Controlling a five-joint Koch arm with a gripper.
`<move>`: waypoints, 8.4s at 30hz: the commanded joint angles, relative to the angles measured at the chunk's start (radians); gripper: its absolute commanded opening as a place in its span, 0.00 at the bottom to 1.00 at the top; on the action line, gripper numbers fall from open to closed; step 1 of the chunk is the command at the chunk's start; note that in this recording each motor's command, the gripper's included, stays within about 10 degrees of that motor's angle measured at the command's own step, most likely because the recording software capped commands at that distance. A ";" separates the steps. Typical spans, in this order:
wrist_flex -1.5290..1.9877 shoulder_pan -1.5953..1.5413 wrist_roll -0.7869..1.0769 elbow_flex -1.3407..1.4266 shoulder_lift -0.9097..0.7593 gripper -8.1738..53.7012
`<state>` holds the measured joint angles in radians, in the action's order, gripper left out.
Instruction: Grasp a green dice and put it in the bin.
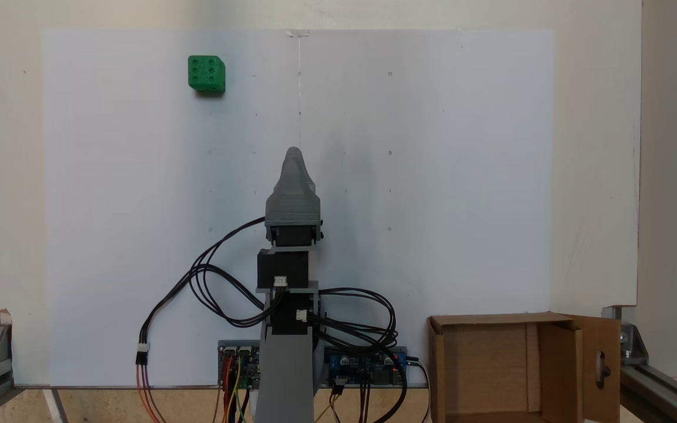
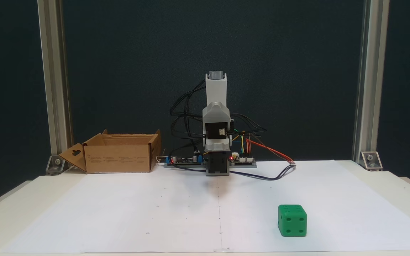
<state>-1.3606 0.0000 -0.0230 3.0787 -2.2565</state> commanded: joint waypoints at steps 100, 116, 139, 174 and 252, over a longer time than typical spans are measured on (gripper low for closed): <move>2.574 -0.213 -0.245 -2.111 0.796 0.82; 2.605 -0.353 -0.334 -2.502 1.203 0.82; 2.850 -0.359 -0.472 -2.835 1.397 0.84; 2.875 -0.394 -0.505 -2.872 1.522 0.84; 2.735 -0.376 -0.537 -2.931 1.727 0.83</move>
<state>1.3744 -0.3881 -0.4939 0.2194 -0.5108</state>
